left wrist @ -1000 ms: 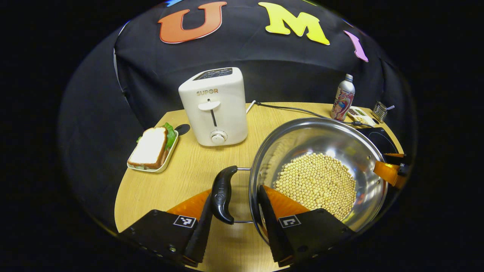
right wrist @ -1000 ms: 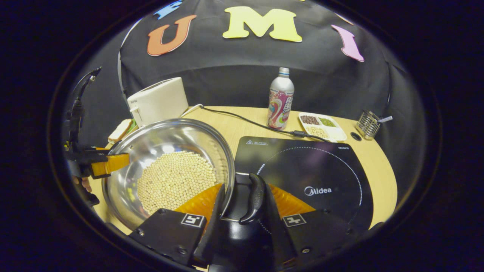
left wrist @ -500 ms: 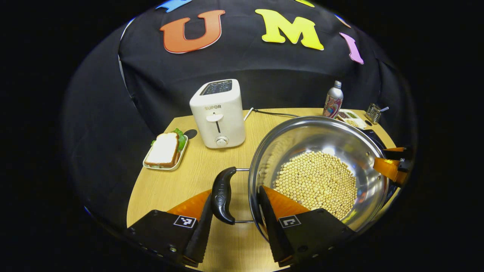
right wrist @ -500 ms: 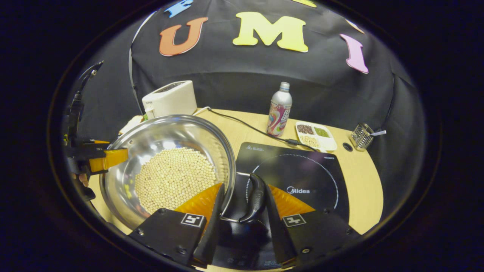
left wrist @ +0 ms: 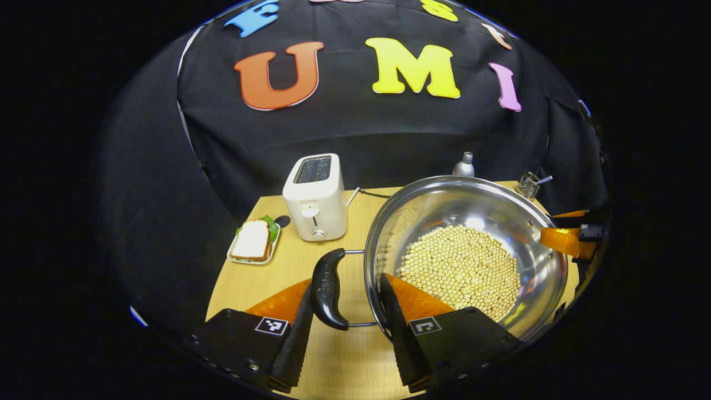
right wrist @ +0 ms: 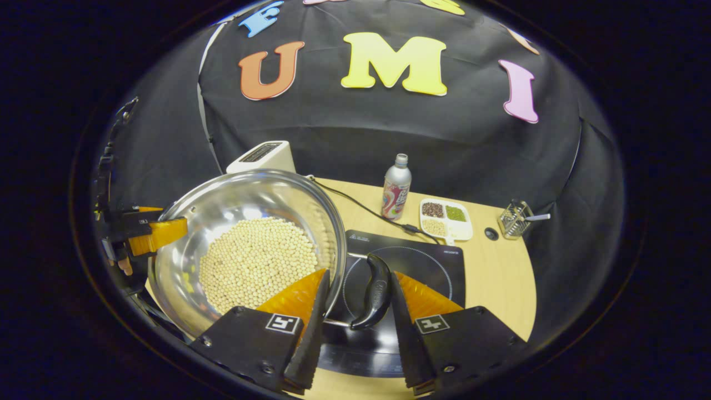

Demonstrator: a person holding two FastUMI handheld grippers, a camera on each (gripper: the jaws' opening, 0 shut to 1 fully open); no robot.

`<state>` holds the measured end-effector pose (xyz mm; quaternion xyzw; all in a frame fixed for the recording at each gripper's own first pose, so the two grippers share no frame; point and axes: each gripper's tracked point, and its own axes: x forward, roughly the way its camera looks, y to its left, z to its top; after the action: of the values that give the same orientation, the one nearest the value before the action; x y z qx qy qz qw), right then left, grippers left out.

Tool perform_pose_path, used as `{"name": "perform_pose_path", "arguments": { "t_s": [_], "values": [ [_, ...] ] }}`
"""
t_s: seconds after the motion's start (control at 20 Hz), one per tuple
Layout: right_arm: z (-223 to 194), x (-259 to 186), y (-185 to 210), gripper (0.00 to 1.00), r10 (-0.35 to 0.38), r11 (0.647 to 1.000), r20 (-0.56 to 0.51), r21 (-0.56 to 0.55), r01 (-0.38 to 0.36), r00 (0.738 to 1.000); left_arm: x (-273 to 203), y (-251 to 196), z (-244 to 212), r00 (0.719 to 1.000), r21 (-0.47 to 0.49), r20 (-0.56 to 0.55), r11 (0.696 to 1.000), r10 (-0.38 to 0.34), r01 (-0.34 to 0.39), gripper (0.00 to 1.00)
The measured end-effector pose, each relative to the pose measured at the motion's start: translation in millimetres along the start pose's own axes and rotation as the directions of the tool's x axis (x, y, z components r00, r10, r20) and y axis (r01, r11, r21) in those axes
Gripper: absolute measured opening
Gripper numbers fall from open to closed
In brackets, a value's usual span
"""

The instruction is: First push the handle of the pot to place it horizontally, then grasp the pot with both hands and set it on the induction cooktop.

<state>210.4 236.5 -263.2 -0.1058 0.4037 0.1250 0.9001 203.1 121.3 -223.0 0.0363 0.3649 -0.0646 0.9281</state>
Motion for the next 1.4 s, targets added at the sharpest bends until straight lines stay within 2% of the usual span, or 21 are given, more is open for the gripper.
{"name": "perform_pose_path", "arguments": {
  "t_s": [0.45,0.75,1.05,1.4],
  "values": [
    [37,-49,-92,0.60,-0.056,0.998,0.041,-0.028,0.057,0.998,-20,-81,61,0.999,0.040,0.045,0.999,-0.030,0.028,0.64],
    [42,-66,-155,0.61,-0.093,0.996,0.063,-0.003,0.093,0.994,-16,-141,92,0.994,0.056,0.095,0.997,-0.055,0.050,0.64],
    [27,-52,-199,0.61,-0.119,0.993,0.052,0.029,0.118,0.992,9,-180,82,0.993,0.064,0.074,0.994,-0.088,0.084,0.64],
    [-4,0,-213,0.61,-0.113,0.991,-0.014,0.068,0.114,0.993,46,-207,66,0.996,0.090,0.018,0.992,-0.090,0.088,0.64]
  ]
}}
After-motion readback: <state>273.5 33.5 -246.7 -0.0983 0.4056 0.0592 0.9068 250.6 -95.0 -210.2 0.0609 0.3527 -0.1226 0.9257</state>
